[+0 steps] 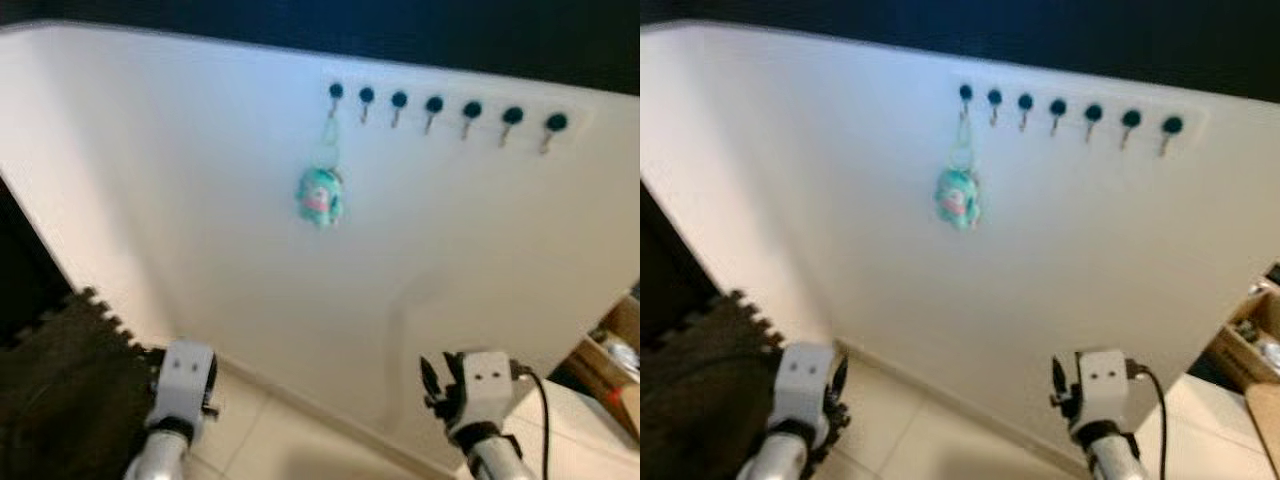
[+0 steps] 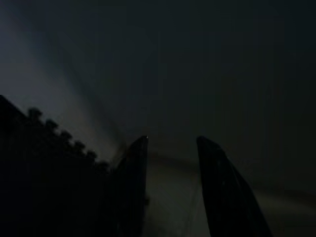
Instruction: Hang keys on a hook
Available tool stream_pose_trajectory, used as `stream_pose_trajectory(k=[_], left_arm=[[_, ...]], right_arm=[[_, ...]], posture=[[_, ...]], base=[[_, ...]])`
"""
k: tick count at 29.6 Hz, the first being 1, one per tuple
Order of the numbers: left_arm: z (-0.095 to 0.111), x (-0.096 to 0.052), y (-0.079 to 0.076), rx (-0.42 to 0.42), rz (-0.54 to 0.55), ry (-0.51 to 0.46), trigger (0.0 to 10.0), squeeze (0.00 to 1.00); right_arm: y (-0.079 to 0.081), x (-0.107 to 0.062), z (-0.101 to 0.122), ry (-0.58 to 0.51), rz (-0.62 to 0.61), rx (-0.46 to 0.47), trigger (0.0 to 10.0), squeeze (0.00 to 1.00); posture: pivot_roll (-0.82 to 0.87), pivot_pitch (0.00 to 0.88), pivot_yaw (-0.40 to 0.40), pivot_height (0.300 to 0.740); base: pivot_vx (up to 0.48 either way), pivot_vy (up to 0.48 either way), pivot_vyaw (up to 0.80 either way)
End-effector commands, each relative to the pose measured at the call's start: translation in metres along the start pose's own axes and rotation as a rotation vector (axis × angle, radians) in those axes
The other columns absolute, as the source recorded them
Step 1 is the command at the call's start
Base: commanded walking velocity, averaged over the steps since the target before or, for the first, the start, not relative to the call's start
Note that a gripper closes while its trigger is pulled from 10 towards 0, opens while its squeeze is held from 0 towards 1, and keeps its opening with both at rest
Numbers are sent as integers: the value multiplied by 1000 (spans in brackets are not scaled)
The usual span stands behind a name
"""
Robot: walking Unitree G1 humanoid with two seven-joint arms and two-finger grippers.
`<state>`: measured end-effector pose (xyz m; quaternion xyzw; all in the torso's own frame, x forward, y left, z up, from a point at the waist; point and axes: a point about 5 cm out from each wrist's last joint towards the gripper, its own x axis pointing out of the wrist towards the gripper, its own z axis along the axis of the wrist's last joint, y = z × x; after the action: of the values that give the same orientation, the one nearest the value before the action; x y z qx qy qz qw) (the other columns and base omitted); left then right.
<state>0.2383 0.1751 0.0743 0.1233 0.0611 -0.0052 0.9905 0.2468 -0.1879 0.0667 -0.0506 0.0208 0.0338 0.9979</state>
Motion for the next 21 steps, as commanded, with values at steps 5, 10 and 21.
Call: stream_pose_trajectory(k=[5,10,21], left_arm=[[0,0,-1,0,-1,1,10000,0],[0,0,-1,0,-1,2,10000,0],[-1,-1,-1,-1,4,2,10000,0]], right_arm=[[1,-5,-8,32,-2,10,10000,0],[1,-5,-9,33,-1,10,10000,0],[1,-4,-9,34,4,8,10000,0]], posture=[[81,126,-37,740],[81,126,-37,740],[84,127,-41,740]], base=[[-409,0,0],[-403,0,0],[-132,0,0]])
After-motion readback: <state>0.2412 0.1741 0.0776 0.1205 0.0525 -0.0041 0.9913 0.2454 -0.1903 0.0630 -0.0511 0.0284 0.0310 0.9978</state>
